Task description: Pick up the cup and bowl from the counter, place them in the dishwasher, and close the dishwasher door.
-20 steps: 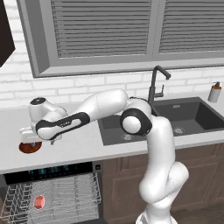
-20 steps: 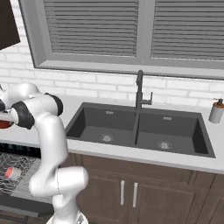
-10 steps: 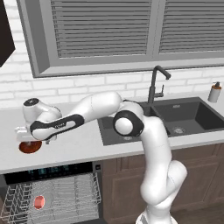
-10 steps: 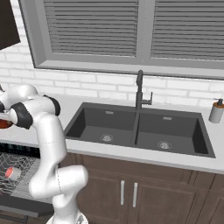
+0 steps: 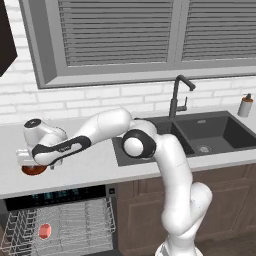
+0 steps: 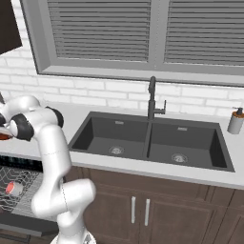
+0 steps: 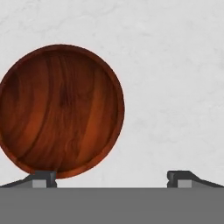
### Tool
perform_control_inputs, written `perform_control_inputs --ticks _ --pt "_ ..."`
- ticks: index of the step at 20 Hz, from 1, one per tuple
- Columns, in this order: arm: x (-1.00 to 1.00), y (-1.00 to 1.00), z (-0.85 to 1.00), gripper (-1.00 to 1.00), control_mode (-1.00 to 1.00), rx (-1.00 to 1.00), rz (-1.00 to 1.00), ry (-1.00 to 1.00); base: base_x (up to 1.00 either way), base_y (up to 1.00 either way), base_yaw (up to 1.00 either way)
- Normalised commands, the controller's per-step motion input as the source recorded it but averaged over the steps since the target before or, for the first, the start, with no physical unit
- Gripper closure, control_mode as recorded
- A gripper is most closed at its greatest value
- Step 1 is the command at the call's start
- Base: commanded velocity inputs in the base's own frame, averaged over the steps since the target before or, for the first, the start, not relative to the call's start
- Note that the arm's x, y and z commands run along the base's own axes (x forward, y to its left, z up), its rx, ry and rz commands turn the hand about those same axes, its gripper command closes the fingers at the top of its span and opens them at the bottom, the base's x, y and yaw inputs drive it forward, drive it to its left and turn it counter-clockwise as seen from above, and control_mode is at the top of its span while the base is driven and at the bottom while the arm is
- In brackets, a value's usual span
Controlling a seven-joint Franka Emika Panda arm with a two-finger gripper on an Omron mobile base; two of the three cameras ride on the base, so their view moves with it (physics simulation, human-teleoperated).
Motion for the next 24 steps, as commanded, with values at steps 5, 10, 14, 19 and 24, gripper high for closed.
perform_control_inputs --ticks 5,10,14,19,24 --pt "0.27 0.11 -0.25 -1.00 -1.00 0.00 -0.07 0.00 0.00 0.00 0.00" --pt "0.24 0.14 -0.20 -1.00 -1.00 0.00 -0.06 0.00 0.00 0.00 0.00" --pt "0.17 0.19 -0.02 -1.00 -1.00 0.00 -0.04 0.00 0.00 0.00 0.00" --pt "0.09 0.20 -0.07 -1.00 -1.00 0.00 -0.04 0.00 0.00 0.00 0.00" --pt "0.01 0.16 -0.25 -1.00 -1.00 0.00 -0.01 0.00 0.00 0.00 0.00"
